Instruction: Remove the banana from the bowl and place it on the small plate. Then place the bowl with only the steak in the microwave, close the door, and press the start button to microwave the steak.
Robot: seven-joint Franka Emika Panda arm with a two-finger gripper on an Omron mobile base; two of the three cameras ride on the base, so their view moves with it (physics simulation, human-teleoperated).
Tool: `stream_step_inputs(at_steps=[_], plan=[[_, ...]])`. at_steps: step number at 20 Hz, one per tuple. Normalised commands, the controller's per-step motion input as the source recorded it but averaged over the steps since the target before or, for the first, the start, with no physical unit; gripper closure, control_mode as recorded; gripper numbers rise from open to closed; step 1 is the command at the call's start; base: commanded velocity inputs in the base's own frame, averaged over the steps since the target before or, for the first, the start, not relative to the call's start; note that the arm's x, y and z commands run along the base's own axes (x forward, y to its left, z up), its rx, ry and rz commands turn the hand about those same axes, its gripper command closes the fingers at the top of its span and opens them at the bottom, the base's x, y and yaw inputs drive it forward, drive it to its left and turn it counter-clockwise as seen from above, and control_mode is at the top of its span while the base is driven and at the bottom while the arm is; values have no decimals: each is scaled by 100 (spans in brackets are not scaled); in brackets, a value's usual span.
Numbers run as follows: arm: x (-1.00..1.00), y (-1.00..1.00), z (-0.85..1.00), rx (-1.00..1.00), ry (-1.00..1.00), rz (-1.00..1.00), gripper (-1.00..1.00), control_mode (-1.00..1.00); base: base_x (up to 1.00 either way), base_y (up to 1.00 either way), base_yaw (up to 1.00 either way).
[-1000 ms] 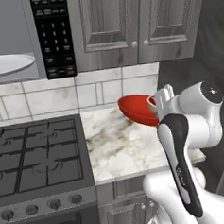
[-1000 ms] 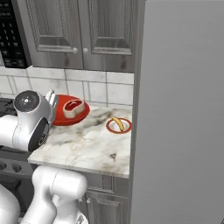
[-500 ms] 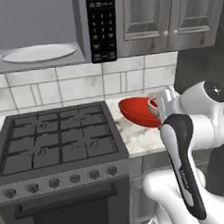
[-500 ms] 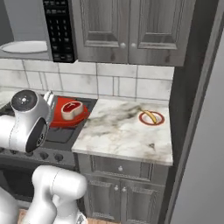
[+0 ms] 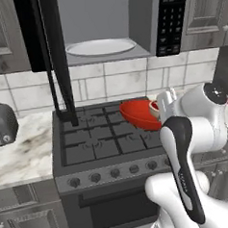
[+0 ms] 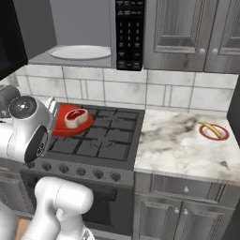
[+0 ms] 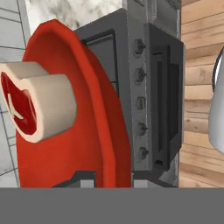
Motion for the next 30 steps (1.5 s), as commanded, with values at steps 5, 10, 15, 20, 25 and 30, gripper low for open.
stream_step_inputs(at_steps=[5, 10, 15, 20, 25, 30], plan=[[0, 0, 0, 0, 0, 0, 100, 100, 36, 36, 0], [0, 0, 0, 0, 0, 0, 100, 100, 61, -6, 0], [0, 0, 0, 0, 0, 0, 100, 100, 57, 0, 0], [0, 0, 0, 0, 0, 0, 100, 100, 27, 0, 0], [0, 0, 0, 0, 0, 0, 100, 100, 17, 0, 0], [0, 0, 0, 1, 0, 0, 100, -100, 12, 0, 0]])
